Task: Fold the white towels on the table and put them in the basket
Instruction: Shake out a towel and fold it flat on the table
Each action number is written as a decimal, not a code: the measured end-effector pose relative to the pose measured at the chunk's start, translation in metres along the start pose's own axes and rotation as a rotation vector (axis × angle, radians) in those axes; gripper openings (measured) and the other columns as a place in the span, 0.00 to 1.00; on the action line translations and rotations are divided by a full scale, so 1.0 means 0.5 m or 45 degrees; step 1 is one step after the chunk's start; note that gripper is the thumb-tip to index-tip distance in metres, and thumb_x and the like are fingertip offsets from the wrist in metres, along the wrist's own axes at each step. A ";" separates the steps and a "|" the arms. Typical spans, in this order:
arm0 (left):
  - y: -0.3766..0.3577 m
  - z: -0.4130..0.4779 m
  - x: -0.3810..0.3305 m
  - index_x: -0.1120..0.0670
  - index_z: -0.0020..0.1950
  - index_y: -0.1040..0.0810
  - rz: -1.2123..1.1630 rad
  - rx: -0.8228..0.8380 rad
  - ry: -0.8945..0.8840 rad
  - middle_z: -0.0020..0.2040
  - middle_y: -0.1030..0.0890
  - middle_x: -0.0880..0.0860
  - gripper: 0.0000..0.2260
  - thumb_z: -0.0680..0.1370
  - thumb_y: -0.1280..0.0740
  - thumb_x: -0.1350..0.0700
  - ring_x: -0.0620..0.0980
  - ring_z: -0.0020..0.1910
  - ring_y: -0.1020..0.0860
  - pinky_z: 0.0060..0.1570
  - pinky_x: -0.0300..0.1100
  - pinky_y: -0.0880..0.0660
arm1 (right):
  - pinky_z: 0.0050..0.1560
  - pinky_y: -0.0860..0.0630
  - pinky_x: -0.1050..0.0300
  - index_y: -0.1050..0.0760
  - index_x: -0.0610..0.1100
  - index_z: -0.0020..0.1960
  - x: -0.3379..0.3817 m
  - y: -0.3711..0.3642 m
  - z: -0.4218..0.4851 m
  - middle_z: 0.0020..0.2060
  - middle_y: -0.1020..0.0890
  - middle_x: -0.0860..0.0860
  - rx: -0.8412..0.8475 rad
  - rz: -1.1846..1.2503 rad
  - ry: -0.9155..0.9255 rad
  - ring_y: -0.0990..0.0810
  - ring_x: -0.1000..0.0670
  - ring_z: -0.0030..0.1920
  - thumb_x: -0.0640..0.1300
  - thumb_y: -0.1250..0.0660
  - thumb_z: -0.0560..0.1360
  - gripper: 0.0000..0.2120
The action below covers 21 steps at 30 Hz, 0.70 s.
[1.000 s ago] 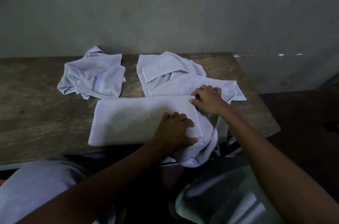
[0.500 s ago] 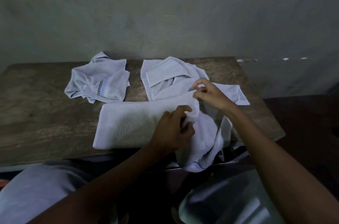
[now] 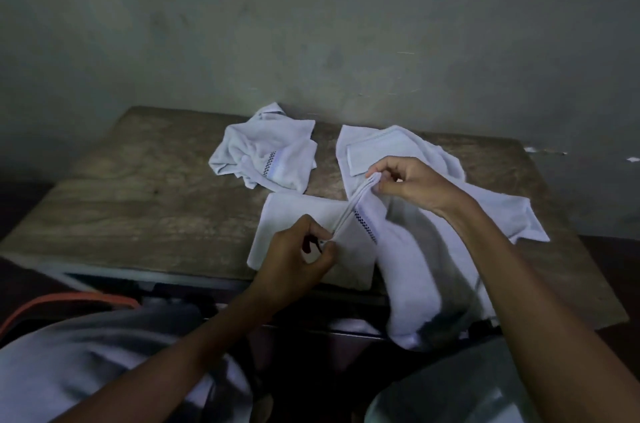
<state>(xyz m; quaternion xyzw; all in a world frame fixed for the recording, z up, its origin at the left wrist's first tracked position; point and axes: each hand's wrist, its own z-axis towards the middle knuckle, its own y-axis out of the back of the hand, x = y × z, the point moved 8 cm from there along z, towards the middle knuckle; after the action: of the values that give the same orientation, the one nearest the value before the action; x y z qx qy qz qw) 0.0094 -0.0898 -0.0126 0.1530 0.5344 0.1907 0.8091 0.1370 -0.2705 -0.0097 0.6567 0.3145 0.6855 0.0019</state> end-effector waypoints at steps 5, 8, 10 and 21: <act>0.066 -0.024 0.061 0.53 0.38 0.24 0.030 -0.038 0.130 0.33 0.22 0.45 0.06 0.68 0.33 0.51 0.39 0.31 0.26 0.34 0.28 0.33 | 0.44 0.31 0.71 0.20 0.45 0.48 0.051 -0.108 0.077 0.43 0.23 0.50 0.023 -0.170 0.084 0.26 0.57 0.40 0.35 0.30 0.73 0.08; 0.101 -0.037 0.109 0.53 0.37 0.24 0.043 -0.104 0.253 0.31 0.22 0.45 0.11 0.65 0.34 0.46 0.40 0.31 0.25 0.34 0.30 0.31 | 0.50 0.28 0.63 0.19 0.49 0.48 0.048 -0.176 0.121 0.44 0.18 0.54 0.121 -0.214 0.062 0.21 0.59 0.44 0.40 0.30 0.72 0.06; 0.119 -0.051 0.144 0.50 0.36 0.25 0.093 -0.131 0.338 0.32 0.22 0.44 0.10 0.64 0.35 0.44 0.40 0.30 0.25 0.34 0.33 0.29 | 0.55 0.28 0.55 0.19 0.52 0.48 0.039 -0.208 0.145 0.42 0.18 0.57 0.122 -0.320 0.065 0.20 0.56 0.46 0.48 0.29 0.71 0.06; 0.138 -0.047 0.207 0.49 0.42 0.31 0.642 -0.008 0.342 0.36 0.20 0.49 0.09 0.66 0.39 0.47 0.56 0.39 0.21 0.41 0.43 0.33 | 0.58 0.30 0.41 0.20 0.49 0.50 0.019 -0.273 0.202 0.41 0.23 0.55 0.021 -0.728 0.108 0.23 0.51 0.46 0.49 0.34 0.73 0.08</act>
<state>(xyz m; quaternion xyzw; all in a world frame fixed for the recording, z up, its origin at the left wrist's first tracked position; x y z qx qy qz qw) 0.0144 0.0211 -0.0740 0.2520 0.5812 0.4063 0.6585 0.1708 -0.1140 -0.0665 0.5120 0.4924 0.6814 0.1764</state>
